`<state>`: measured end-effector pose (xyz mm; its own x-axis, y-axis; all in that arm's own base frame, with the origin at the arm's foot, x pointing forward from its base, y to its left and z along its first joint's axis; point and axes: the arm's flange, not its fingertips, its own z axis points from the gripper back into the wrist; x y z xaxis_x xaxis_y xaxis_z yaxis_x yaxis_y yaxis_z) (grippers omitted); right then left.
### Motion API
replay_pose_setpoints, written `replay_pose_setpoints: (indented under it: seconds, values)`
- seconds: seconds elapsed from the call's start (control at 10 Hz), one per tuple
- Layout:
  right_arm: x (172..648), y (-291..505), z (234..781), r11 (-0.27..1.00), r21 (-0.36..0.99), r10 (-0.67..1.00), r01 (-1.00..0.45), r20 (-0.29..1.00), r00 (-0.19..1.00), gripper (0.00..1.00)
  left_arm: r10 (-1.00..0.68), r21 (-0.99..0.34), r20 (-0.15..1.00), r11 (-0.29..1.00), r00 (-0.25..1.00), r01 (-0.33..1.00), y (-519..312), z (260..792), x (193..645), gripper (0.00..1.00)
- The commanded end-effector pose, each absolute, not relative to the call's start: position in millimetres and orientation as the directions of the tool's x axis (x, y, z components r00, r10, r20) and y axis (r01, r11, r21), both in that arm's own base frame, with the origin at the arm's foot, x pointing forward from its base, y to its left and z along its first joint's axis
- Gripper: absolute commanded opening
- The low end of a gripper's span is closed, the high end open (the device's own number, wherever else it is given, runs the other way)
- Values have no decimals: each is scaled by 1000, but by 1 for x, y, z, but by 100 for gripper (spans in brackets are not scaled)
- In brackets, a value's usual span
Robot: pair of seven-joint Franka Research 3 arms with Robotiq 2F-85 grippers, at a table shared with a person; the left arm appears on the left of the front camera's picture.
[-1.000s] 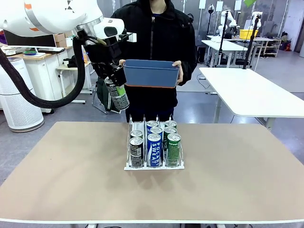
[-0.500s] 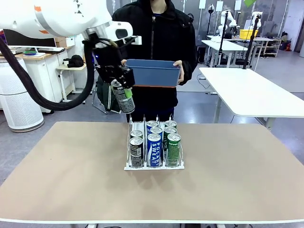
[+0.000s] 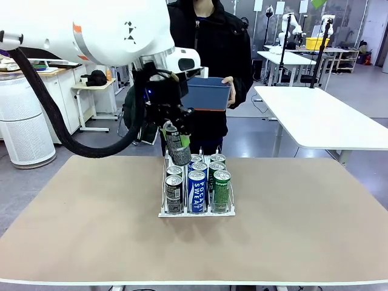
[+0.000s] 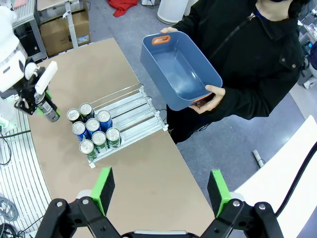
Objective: Fill the beverage cans into the dispenser.
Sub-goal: Place the picked Pepsi coke in the line of the Automatic Can Dispenser with the same cans.
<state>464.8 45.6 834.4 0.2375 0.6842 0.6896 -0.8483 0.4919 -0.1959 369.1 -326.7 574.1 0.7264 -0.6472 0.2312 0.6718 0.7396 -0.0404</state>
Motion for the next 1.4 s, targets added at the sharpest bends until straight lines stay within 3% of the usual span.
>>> replay_pose_setpoints:
  seconds: [0.0, 0.6, 1.0, 1.1, 1.2, 1.3]
  values:
    - [464, 46, 834, 491, -202, 692, -847, 681, 238, 100, -682, -33, 215, 710, 699, 703, -321, 561, 359, 58]
    - [464, 46, 834, 491, -202, 692, -847, 681, 238, 100, -790, -71, 130, 595, 599, 801, -326, 504, 350, 58]
    - [464, 46, 834, 491, -202, 692, -847, 681, 238, 100, -772, -124, 137, 608, 621, 784, -315, 478, 362, 58]
    - [464, 46, 834, 491, -202, 692, -847, 681, 238, 100, -769, -141, 188, 595, 611, 792, -316, 487, 362, 58]
    - [464, 46, 834, 491, -202, 692, -847, 681, 238, 100, -769, -74, 104, 627, 631, 776, -324, 479, 361, 58]
    - [464, 46, 834, 491, -202, 692, -847, 681, 238, 100, -769, -74, 104, 627, 631, 776, -324, 479, 361, 58]
